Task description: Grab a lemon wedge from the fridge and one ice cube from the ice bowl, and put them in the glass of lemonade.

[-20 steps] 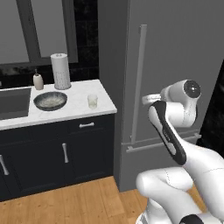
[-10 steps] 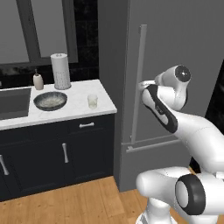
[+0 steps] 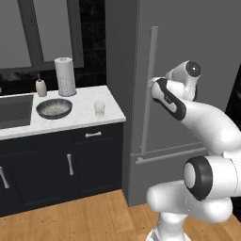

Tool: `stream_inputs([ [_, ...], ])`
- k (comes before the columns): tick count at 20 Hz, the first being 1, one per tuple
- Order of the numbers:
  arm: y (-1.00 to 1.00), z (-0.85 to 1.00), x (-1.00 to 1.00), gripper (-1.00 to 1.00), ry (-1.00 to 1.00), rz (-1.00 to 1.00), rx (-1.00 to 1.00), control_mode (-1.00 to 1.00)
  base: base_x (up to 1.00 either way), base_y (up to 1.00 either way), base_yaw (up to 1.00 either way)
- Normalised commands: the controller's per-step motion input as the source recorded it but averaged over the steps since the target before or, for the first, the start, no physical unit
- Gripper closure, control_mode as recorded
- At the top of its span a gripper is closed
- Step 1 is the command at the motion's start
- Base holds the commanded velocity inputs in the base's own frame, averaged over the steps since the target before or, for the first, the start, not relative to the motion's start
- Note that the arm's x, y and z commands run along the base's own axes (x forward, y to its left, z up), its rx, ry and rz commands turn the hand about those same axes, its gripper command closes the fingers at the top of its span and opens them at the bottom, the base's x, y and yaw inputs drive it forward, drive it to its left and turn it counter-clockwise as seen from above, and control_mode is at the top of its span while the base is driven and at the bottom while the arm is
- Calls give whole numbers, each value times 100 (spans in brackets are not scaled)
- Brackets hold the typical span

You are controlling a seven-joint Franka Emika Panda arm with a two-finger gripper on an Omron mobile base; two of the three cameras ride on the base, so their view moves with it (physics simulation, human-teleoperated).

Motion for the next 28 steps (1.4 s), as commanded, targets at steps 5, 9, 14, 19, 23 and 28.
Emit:
stream_inputs([
  [5, 0, 0, 43, -100, -2, 0, 0, -100, 0, 0, 0],
  [9, 0, 0, 36, -100, -8, 0, 0, -100, 0, 0, 0],
  [14, 0, -11, 34, -100, -7, 0, 0, -100, 0, 0, 0],
  [19, 0, -6, 39, -100, -1, 0, 0, -100, 0, 0, 0],
  [23, -2, -8, 47, -100, 0, 1, 0, -100, 0, 0, 0],
  [28, -10, -18, 54, -100, 0, 4, 0, -100, 0, 0, 0],
])
